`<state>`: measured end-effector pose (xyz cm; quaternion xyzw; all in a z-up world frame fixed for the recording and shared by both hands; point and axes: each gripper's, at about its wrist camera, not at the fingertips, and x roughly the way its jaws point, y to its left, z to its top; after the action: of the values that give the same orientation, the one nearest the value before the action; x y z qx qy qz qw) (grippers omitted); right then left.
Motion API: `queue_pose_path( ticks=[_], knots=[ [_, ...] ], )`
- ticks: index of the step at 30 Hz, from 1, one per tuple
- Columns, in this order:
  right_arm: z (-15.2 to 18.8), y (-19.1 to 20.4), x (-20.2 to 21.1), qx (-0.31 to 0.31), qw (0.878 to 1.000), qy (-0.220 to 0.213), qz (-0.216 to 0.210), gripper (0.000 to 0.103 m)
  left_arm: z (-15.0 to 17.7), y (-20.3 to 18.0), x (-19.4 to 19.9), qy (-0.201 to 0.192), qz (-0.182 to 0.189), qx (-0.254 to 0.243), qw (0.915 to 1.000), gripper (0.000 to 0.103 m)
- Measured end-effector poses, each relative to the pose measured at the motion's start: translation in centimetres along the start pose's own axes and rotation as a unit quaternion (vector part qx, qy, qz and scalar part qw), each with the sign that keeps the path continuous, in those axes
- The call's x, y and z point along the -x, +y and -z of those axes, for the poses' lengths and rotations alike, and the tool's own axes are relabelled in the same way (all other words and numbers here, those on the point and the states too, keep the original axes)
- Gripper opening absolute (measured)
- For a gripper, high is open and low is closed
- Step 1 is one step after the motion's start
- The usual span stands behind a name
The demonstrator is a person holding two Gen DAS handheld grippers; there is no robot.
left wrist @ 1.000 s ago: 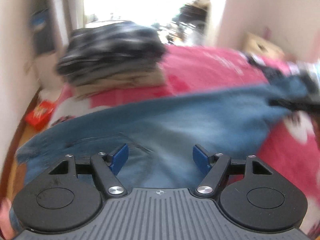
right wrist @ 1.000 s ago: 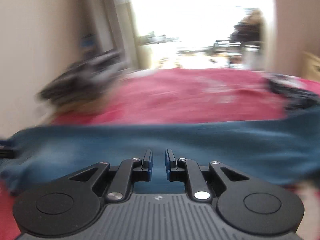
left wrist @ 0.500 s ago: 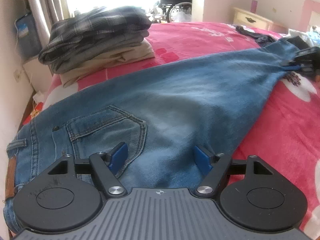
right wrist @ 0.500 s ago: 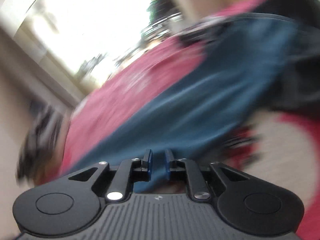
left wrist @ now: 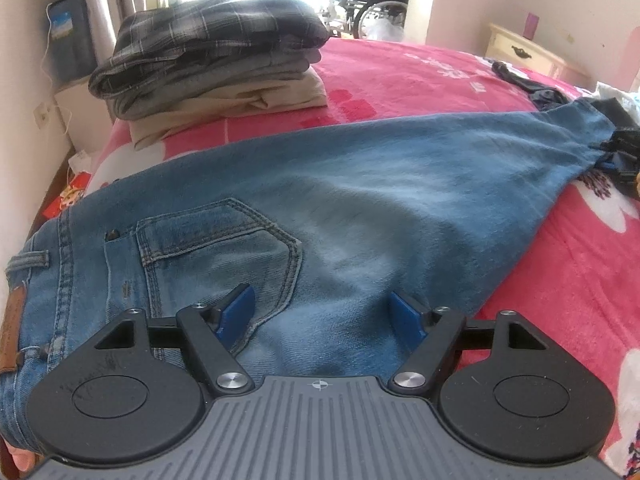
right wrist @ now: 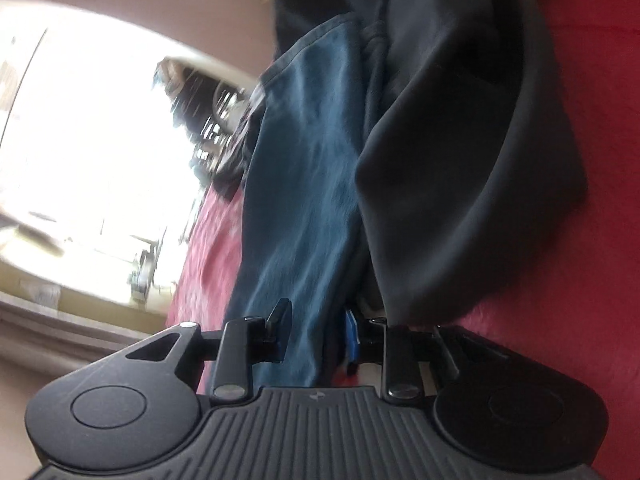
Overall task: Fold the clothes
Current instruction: 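Lift the jeans hem with the right tool and fold it over toward the waistband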
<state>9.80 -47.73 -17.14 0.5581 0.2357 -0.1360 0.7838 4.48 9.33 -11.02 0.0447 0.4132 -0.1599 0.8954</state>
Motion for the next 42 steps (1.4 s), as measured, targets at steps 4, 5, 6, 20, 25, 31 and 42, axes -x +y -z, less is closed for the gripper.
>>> queue_pose_path(
  ticks=[4,5,6,20,25,31,42],
  knots=[
    [-0.2,0.0,0.5,-0.025,0.999,-0.020,-0.012,0.032,0.1,0.1,0.0,-0.002,0.003,-0.001,1.0000,0.076],
    [-0.4,0.0,0.8,-0.028,0.999,-0.028,-0.014,0.032,0.1,0.1,0.0,-0.002,0.003,-0.001,1.0000,0.076],
    [-0.6,0.0,1.2,-0.031,0.999,-0.036,-0.016,0.032,0.1,0.2,-0.1,-0.001,0.004,0.000,1.0000,0.076],
    [-4.4,-1.3,1.2,-0.053,0.996,-0.073,0.024,0.032,0.3,0.4,-0.1,-0.004,0.009,0.002,1.0000,0.076],
    [-5.1,-0.6,0.4,-0.034,0.998,-0.058,0.019,0.032,0.3,0.3,-0.1,-0.002,0.007,0.001,1.0000,0.077],
    [-5.9,-0.9,-0.7,-0.028,0.997,-0.057,0.049,0.019,0.2,0.2,-0.2,-0.001,0.006,-0.001,1.0000,0.077],
    [-3.5,7.0,3.1,0.132,0.988,-0.080,0.027,0.008,0.6,0.3,-0.1,-0.013,0.010,0.002,0.9999,0.077]
  ],
)
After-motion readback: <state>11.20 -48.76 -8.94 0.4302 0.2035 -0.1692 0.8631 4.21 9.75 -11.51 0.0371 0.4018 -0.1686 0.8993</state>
